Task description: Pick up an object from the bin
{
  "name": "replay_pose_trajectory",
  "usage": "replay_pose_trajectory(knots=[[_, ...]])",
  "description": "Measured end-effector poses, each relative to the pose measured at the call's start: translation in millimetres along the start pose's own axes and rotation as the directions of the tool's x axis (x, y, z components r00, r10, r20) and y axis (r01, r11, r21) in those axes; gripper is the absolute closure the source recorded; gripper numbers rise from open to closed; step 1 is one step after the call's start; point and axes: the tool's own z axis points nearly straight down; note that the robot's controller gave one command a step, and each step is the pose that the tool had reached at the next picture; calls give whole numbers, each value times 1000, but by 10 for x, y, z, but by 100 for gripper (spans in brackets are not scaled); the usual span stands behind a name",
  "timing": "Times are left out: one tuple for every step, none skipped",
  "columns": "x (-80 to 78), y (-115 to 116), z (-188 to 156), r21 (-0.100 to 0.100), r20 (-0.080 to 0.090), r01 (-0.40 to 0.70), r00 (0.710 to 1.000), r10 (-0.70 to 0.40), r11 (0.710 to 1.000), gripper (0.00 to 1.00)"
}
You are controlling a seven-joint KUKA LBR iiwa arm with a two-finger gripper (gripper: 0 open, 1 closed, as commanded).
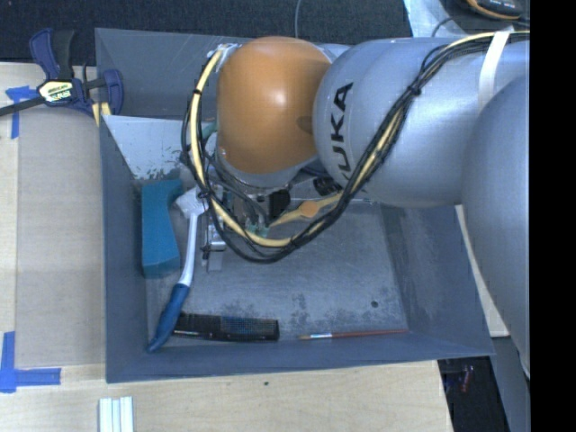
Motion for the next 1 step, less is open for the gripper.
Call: replay_pose_trajectory(knots=[[-13,-10,-51,-2,8,-3,1000,3,1000,0]])
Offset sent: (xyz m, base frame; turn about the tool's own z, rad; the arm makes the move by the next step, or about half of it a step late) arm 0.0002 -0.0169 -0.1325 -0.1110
